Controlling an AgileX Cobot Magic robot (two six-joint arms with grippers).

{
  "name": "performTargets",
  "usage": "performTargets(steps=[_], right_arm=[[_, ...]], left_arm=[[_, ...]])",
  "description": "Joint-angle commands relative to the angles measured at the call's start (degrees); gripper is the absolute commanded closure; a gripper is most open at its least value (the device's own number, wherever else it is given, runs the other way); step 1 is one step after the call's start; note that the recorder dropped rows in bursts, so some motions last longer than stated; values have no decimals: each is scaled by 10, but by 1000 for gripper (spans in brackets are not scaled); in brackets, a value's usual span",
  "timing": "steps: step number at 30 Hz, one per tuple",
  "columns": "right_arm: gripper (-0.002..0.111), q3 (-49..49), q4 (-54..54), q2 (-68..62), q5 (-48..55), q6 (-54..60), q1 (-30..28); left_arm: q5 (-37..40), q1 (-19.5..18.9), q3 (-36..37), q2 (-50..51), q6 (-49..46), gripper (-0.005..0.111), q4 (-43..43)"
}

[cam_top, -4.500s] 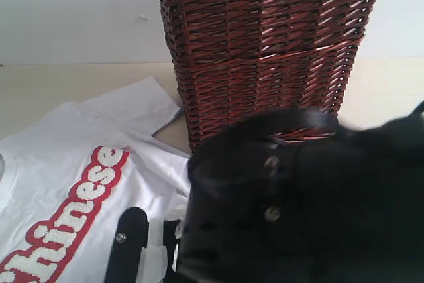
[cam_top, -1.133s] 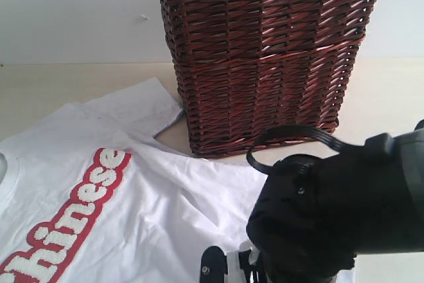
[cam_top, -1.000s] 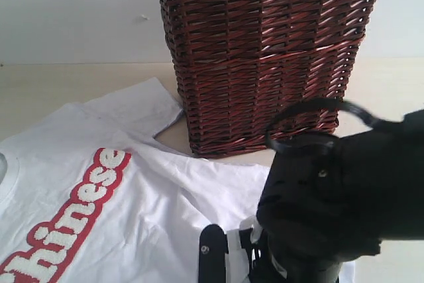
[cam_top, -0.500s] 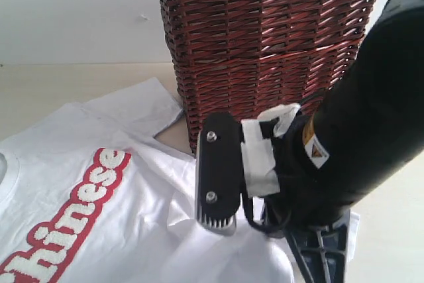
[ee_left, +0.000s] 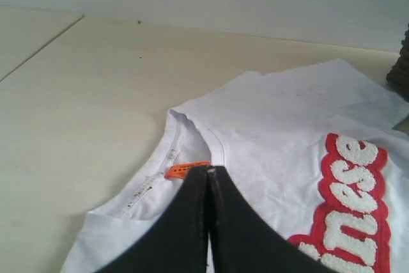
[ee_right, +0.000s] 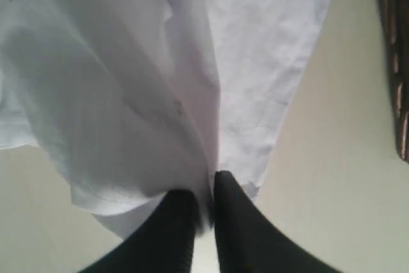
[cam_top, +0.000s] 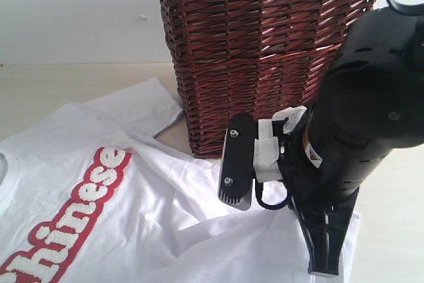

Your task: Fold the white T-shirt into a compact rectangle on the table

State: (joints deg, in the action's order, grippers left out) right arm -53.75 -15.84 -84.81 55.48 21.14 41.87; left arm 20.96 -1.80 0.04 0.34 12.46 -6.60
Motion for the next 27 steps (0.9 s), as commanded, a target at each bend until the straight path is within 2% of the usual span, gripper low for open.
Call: performTargets(steps=[1, 3, 5, 12, 27], right_arm=[[72, -13, -17, 16, -12, -20, -3], [63, -26, -11, 36, -13, -31, -3], [62, -38, 31, 56, -20, -32, -3], [69, -2, 385, 67, -35, 179, 7], [65, 13, 389, -146, -142, 146, 141]], left_arm=[[-5, -2, 0, -3, 0, 107, 2], [-5, -2, 0, -3, 0, 107, 2], [-5, -2, 0, -3, 0, 107, 2], [-5, -2, 0, -3, 0, 107, 2], [-5, -2, 0, -3, 0, 107, 2]])
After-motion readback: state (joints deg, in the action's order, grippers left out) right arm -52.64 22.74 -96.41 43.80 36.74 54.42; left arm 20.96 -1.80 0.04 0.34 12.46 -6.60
